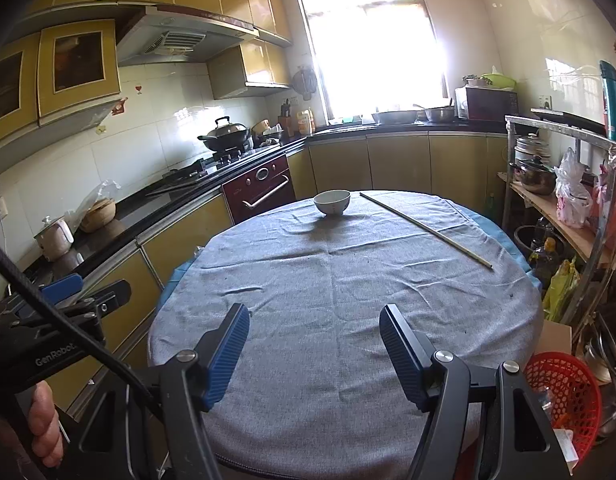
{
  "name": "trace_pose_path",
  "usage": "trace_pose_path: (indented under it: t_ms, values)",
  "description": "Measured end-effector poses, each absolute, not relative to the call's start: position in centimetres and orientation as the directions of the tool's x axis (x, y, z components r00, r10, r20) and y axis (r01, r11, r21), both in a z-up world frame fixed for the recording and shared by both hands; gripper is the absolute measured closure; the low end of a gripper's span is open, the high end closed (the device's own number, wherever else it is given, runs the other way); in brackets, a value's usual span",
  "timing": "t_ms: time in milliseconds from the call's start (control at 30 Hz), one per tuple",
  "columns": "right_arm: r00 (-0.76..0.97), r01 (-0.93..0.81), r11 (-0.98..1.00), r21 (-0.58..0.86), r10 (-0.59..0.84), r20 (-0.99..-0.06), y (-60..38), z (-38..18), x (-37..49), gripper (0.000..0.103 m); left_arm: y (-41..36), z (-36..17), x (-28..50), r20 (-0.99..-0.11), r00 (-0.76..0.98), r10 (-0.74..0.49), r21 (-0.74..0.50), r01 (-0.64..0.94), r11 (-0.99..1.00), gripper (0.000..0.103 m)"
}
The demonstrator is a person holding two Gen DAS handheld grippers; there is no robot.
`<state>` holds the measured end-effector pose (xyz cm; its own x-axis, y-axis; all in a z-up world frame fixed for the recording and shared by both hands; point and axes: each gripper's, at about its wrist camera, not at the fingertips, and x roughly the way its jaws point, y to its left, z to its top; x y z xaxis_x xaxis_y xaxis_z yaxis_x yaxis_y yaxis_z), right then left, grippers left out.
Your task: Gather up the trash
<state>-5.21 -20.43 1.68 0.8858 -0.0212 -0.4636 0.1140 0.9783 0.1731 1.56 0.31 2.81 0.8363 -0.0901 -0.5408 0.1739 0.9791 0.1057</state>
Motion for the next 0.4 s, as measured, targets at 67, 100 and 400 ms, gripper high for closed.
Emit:
trace_pose_path:
  t_ms: [67, 100, 400]
  values:
    - [0.885, 0.114, 0.978, 0.176, -0.019, -0.465, -20.6, 1.8, -4.7, 0.032, 0.2, 2.8, 1.9, -0.543, 0.835, -0.088, 0.107, 0.173, 0.979, 0.025]
    - [0.885, 0.114, 0.978, 0.177, -0.019, -0.465, -20.6, 1.9, -4.5, 0.032, 0.2, 2.8, 2.1, -0.544, 0.835, -0.086, 0.107, 0.170, 0.980, 0.025]
    - [0.867, 0.137, 0.974, 0.180, -0.030, -0.497, -22.2, 1.0, -0.7, 0.032, -0.5, 0.8, 6.1, -0.601, 0.794, -0.092, 0.097, 0.187, 0.978, 0.025]
